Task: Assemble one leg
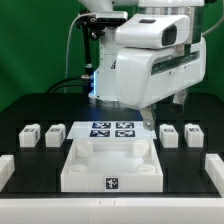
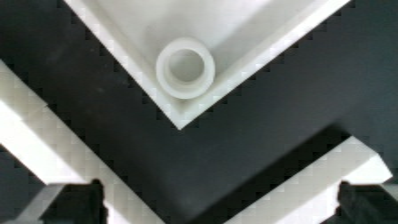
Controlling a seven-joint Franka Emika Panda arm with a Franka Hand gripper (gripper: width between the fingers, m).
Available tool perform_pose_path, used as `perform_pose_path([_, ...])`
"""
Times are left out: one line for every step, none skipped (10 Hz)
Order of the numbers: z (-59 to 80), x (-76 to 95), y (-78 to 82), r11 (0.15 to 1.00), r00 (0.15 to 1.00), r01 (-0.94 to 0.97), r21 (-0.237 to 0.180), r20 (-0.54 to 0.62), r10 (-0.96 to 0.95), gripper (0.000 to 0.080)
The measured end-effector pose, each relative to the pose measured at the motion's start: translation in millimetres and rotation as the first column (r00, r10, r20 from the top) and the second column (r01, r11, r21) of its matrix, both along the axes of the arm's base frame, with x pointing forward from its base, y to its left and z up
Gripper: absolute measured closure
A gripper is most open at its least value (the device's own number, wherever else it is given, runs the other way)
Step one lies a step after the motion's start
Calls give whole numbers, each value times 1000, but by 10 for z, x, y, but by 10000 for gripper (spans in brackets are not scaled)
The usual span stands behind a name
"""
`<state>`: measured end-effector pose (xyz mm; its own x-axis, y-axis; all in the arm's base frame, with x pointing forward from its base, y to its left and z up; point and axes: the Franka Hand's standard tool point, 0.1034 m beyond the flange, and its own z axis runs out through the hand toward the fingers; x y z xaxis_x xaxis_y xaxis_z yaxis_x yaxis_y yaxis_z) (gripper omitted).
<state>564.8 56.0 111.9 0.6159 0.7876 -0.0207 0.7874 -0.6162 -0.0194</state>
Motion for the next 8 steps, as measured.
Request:
perform_pose_path([-3,-1,0,1000,1000,-21,1,-1,21,150])
perform_pose_path([-16,-18,-4,1000,1000,-21,1,-3,21,150])
perform_pose_path([-57,-125,-63,995,995,-96,2,6,96,150])
perform_pose_path([-124,-373,-180,977,977,-211,4,6,211,150])
perform_pose_path([-212,-619,-329,940,940,-341,10,1,341,150])
perform_pose_path([-340,-812,-491,886,886,-464,18,1,464,150])
perform_pose_path([-512,-997,-644,820,820,-571,38,-9,572,150])
perform_pose_path([-639,-1068,-719,773,773,-632,57,-17,634,150])
